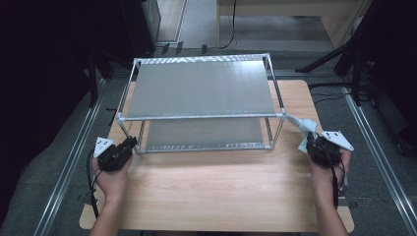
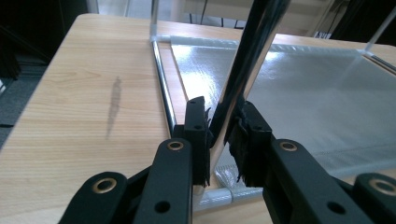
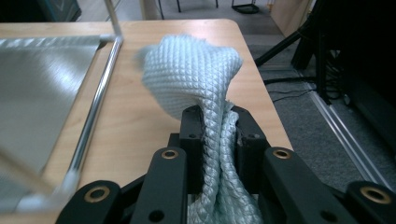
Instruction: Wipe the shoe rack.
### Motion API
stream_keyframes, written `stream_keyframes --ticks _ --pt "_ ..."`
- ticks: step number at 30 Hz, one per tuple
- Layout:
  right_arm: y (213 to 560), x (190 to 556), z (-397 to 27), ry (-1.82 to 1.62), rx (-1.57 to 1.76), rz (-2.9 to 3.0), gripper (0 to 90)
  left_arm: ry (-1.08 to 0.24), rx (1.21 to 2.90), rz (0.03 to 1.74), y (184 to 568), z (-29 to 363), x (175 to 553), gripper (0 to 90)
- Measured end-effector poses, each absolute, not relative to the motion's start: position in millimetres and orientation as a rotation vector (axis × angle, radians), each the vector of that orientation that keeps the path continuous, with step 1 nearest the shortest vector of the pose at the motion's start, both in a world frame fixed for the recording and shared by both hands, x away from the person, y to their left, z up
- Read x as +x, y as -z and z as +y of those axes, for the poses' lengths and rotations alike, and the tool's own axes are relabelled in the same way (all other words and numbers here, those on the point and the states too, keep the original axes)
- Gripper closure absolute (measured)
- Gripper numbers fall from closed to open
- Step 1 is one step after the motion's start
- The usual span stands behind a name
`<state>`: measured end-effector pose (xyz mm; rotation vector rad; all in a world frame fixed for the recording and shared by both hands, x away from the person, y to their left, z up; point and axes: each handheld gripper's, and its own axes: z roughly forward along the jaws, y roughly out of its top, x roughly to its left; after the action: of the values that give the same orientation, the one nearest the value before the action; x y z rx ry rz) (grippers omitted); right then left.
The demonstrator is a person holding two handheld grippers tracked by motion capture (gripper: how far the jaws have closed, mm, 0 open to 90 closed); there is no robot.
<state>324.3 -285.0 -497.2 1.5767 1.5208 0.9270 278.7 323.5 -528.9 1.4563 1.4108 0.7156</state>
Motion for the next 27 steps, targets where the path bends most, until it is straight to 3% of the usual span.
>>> stream_keyframes --ticks 3,6,7,14,16,20,23,27 --pt "497.4 337.1 -273.6 -0.911 1.535 1.543 73.7 -0.701 1.412 1.397 530.5 331.0 277.0 75.2" --pt "502.0 343.8 -267.5 -1.001 1.491 1.579 53.5 -0.739 1.367 1.322 532.9 334.3 267.4 65.5" --pt "503.0 344.1 -266.1 -1.026 1.473 1.595 47.4 -0.76 1.358 1.333 533.6 333.8 263.9 58.4" --pt "502.1 327.8 -264.8 -1.18 1.391 1.617 21.7 -0.816 1.383 1.353 539.9 331.4 241.0 33.0" --pt "501.6 322.9 -267.9 -1.168 1.437 1.583 10.5 -0.813 1.385 1.366 539.4 329.4 235.1 27.1" --pt "504.2 309.3 -276.7 -1.191 1.45 1.553 12.0 -0.807 1.399 1.374 538.9 323.3 223.2 12.9" --pt "507.1 297.9 -283.1 -1.204 1.466 1.548 1.2 -0.805 1.428 1.348 538.9 319.4 212.9 9.3" --pt "514.1 281.0 -292.4 -1.211 1.433 1.566 0.0 -0.804 1.455 1.366 539.6 319.9 202.2 0.4"
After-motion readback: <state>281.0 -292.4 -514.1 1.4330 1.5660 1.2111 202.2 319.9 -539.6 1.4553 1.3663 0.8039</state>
